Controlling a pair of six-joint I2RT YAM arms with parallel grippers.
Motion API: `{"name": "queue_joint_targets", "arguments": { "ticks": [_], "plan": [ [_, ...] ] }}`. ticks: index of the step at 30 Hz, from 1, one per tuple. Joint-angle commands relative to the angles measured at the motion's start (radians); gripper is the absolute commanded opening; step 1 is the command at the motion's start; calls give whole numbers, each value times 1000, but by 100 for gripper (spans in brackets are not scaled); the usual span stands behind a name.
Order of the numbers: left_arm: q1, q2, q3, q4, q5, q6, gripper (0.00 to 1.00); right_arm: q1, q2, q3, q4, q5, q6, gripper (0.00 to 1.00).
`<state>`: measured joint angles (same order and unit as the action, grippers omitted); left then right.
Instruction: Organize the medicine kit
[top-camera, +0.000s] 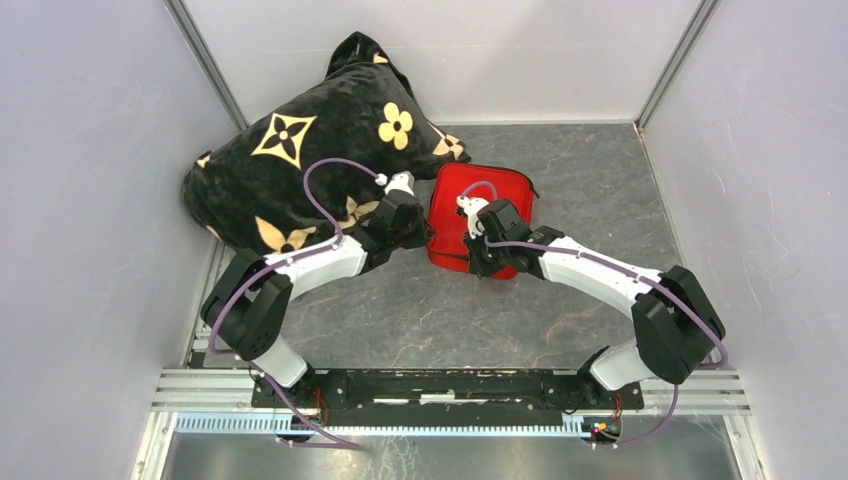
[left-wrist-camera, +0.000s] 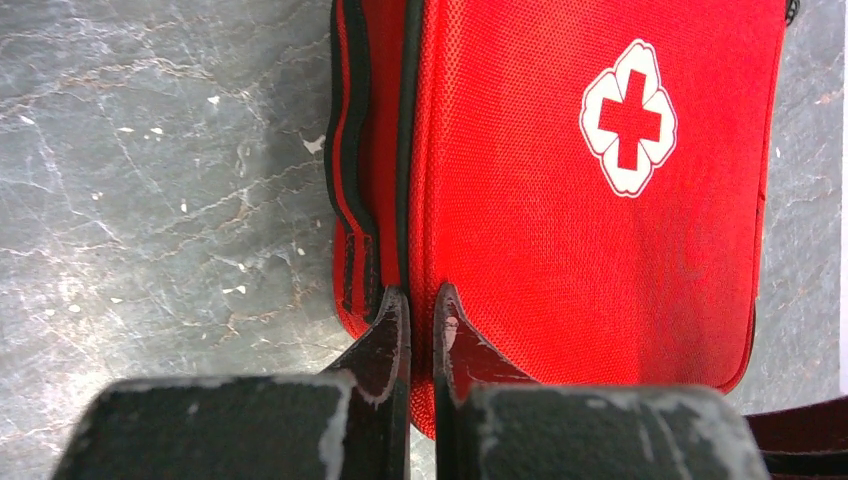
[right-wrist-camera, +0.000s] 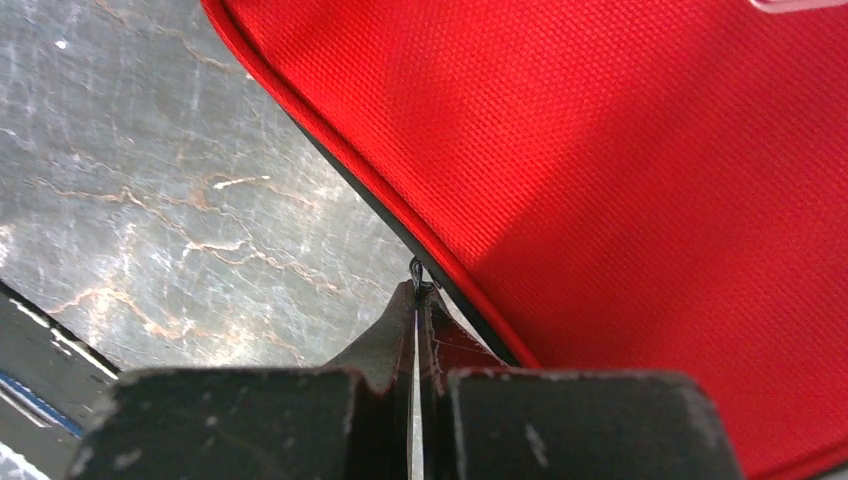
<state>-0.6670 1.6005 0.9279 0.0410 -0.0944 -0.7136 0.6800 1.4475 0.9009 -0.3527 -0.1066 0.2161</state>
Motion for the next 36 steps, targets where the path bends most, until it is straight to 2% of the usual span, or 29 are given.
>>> {"name": "queue_joint_targets", "arguments": {
  "ticks": [1,7,15,18,20,21,26,31,36],
  "plan": [
    [-101,-10,-22,-49,57,-40,2,17,33,102,141,26,53,0],
    [-168,7,-8,-13,84,-69,2,19,31,90,191,9,66,0],
    [-230,16,3,31,153,-65,2,19,-29,-26,345,10,164,0],
    [-249,18,4,50,175,-55,2,19,-44,-57,430,-71,173,0],
    [-248,9,13,24,151,-45,3,19,-55,-59,409,-87,150,0],
    [-245,-2,20,1,121,-36,6,19,-62,-56,375,-61,123,0],
    [-182,-97,36,-92,19,-21,37,11,-133,-82,142,155,20,0],
    [-71,-132,87,-142,-1,12,54,-14,-191,-118,-5,272,-32,0],
    [22,-41,197,-128,63,82,63,-83,-262,-175,-47,313,-17,0]
  ]
}}
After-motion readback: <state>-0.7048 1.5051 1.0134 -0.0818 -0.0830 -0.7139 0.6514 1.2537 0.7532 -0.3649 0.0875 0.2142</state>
